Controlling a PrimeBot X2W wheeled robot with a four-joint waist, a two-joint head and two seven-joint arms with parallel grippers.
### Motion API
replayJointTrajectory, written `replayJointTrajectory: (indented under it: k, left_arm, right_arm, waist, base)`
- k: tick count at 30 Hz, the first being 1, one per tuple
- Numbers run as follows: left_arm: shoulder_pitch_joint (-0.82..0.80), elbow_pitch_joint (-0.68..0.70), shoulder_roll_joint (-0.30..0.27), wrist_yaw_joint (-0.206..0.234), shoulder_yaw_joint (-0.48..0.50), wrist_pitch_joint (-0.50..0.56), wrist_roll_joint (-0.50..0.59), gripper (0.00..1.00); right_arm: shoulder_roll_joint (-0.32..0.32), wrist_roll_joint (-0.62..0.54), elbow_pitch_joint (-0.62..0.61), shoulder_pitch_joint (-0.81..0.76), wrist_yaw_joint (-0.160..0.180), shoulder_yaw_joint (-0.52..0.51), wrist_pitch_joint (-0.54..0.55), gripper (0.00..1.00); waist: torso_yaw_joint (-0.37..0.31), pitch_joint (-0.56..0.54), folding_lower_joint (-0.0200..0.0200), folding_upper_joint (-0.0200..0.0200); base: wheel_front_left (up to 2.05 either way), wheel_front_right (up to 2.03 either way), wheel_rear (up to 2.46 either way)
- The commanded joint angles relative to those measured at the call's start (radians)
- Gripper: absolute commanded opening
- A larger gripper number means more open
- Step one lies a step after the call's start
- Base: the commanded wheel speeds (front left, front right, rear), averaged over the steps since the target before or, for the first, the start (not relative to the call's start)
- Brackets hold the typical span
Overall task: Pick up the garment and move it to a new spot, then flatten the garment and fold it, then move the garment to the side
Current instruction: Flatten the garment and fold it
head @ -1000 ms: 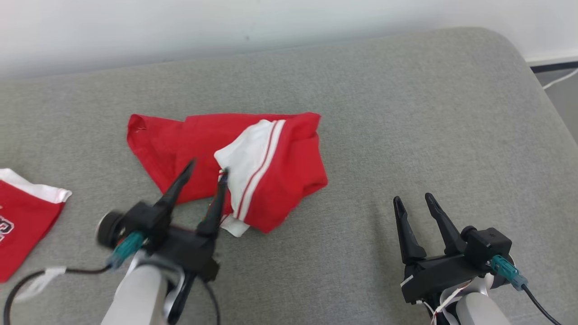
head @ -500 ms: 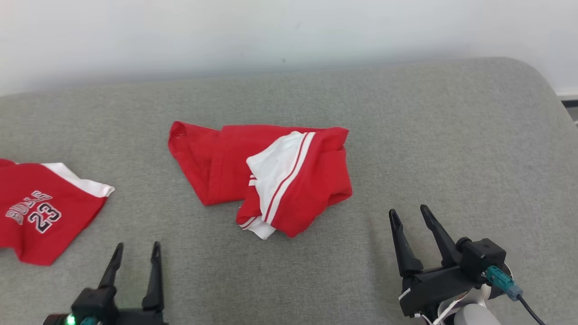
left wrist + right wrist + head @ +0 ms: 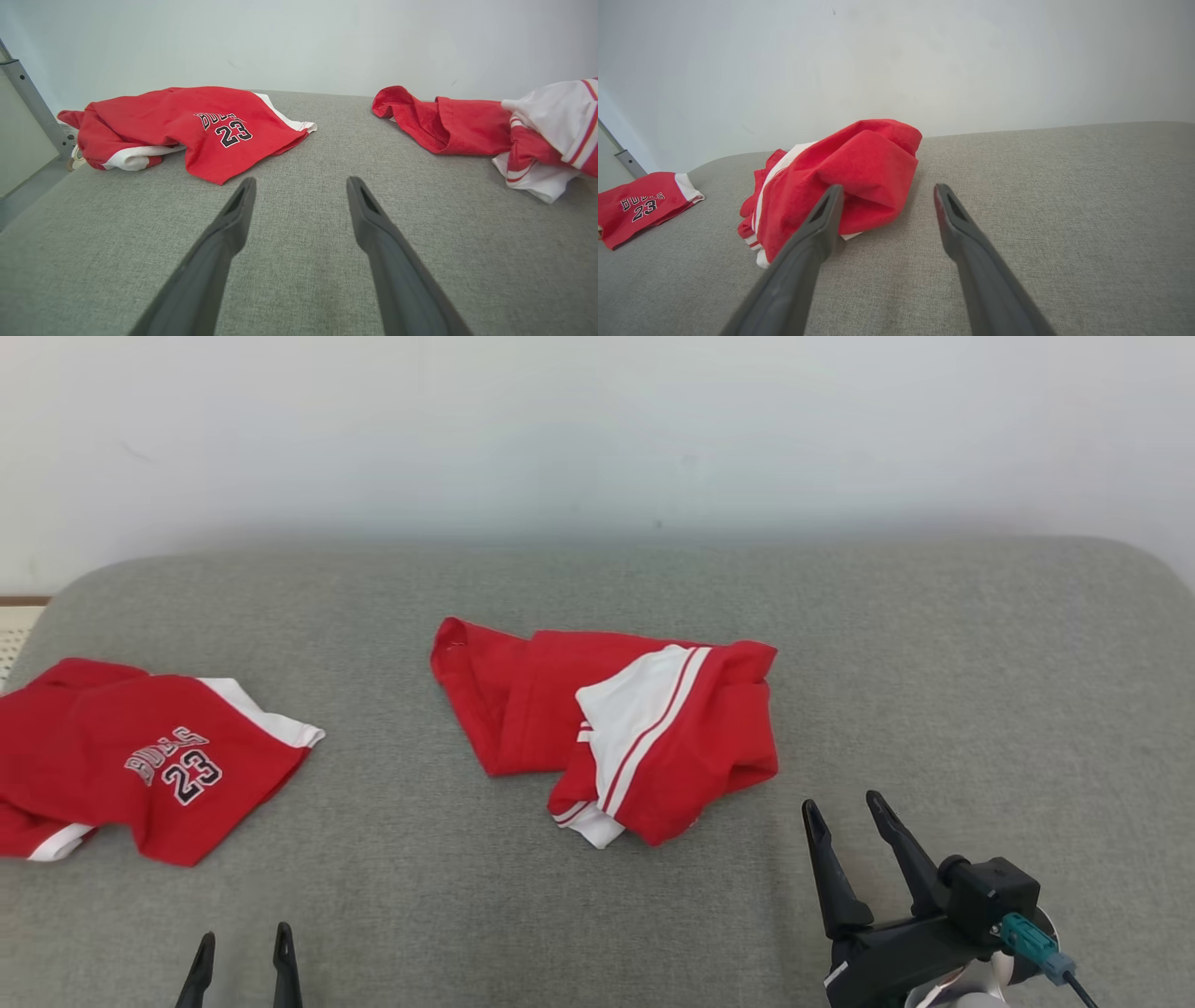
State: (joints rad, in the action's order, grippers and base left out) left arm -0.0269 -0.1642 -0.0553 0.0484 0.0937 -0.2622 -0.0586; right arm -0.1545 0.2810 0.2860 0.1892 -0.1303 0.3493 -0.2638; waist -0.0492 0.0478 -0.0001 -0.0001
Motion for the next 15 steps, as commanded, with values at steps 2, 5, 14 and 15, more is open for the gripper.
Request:
replayJointTrajectory:
  k: [2, 5, 14, 15]
  left_arm:
    - [0.018, 0.009, 0.003, 0.002, 0.005, -0.004, 0.007, 1.0]
    - [0.013, 0.01, 0.004, -0.004, 0.003, -0.004, 0.007, 1.0]
    - [-0.026, 0.014, 0.005, -0.011, -0.042, -0.004, -0.017, 1.0]
    - [-0.031, 0.014, 0.005, -0.009, -0.051, -0.004, -0.023, 1.0]
  right_arm:
    - [-0.004, -0.007, 0.002, -0.02, -0.001, 0.002, -0.001, 1.0]
    - [-0.006, -0.01, 0.004, -0.018, -0.001, 0.006, -0.001, 1.0]
    - [-0.014, -0.007, 0.029, 0.076, -0.001, 0.088, -0.001, 1.0]
    - [-0.014, -0.007, 0.042, 0.096, -0.001, 0.094, -0.001, 1.0]
  waist:
    - [0.03, -0.016, 0.0001, 0.0001]
    - [0.047, -0.014, 0.0001, 0.0001]
    - [0.125, 0.026, 0.0001, 0.0001]
    - [0.137, 0.033, 0.0001, 0.0001]
  base:
    - [0.0, 0.0, 0.0]
    - [0.0, 0.0, 0.0]
    - [0.0, 0.0, 0.0]
    - [0.0, 0.0, 0.0]
